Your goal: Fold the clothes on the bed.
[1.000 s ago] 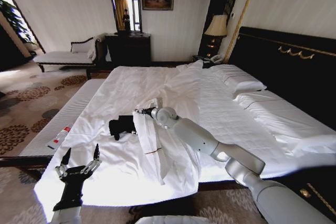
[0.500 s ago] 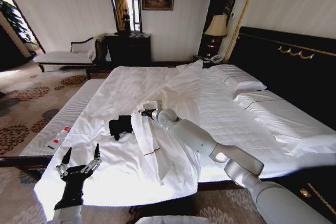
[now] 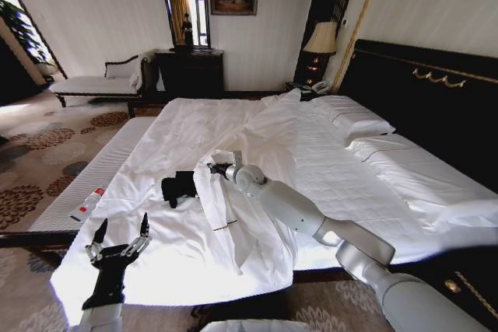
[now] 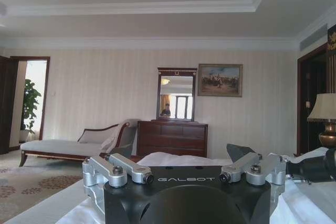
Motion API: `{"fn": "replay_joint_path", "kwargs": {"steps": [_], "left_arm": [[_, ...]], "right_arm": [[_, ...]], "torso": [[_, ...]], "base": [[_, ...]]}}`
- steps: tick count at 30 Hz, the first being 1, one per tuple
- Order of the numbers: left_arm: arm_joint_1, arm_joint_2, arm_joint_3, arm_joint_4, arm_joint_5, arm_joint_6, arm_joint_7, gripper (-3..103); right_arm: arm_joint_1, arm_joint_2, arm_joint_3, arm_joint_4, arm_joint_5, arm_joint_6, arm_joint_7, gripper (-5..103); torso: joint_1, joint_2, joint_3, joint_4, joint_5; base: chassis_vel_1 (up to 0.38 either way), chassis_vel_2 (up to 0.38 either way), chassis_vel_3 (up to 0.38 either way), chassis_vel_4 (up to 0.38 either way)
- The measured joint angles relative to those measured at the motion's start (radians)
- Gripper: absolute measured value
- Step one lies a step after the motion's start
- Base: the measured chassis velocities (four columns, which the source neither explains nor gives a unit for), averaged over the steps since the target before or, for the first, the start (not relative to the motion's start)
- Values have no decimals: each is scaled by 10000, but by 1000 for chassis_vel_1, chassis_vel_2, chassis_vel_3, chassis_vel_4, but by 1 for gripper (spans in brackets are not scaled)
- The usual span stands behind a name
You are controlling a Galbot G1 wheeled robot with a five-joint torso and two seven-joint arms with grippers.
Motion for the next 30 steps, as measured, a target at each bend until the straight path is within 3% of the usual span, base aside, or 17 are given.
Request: {"fn": "replay_joint_path", "kwargs": {"steps": [2,7,10,11,15,16,20,21,23,26,28,29,30], "left_arm": [[-9,14,-12,5,-50,-11,-3,100],[-42,30,7,26,-60,-15,-3,100],[-184,53,78,78,-66,-8,-14,100],[-184,53,78,78,-66,-8,-14,100],[-306,110,169,171,-67,13,-15,100],[-306,110,169,171,-67,13,-15,100],[-365,180,229,229,-67,16,-14,100],[-365,180,229,229,-67,16,-14,100],[-432,217,267,229,-66,62,-15,100],[-474,244,294,229,-61,102,-15,100],[-535,288,342,227,-41,160,-13,100],[-592,339,383,193,-25,221,-13,100],[-611,364,393,167,-24,237,-11,100]], "right_arm": [[-427,-167,644,541,-326,441,-280,0],[-1127,-511,1633,1283,-621,745,-459,0],[-2204,-1280,3205,2282,-1193,1101,-766,0],[-2204,-1280,3205,2282,-1193,1101,-766,0],[-3630,-2684,5560,3934,-1016,1218,-969,0],[-3630,-2684,5560,3934,-1016,1218,-969,0],[-5746,-3611,8205,5159,-828,1732,-1230,0],[-5746,-3611,8205,5159,-828,1732,-1230,0],[-6756,-3821,9510,5577,-746,1893,-1265,0],[-7289,-3874,10218,5811,-732,1954,-1246,0],[-8098,-3874,11332,6236,-730,1996,-1144,0],[-9123,-3805,12732,6738,-723,2003,-944,0],[-9585,-3758,13320,6899,-705,2004,-862,0]], "torso": [[0,0,0,1,0],[0,0,0,0,1],[0,0,0,-1,4],[0,0,0,-1,4],[0,0,0,-8,5],[0,0,0,-8,5],[-2,0,-2,-3,9],[-2,0,-2,-3,9],[-1,1,-2,-6,3],[-2,1,-2,-6,2],[-1,1,-2,3,6],[-1,0,-2,-2,0],[-2,1,-2,-2,1]], "base": [[0,0,0,0],[0,0,0,0],[0,0,0,0],[0,0,0,0],[0,0,0,0],[0,0,0,0],[0,0,0,0],[0,0,0,0],[0,0,0,0],[0,0,0,0],[0,0,0,0],[0,0,0,0],[0,0,0,0]]}}
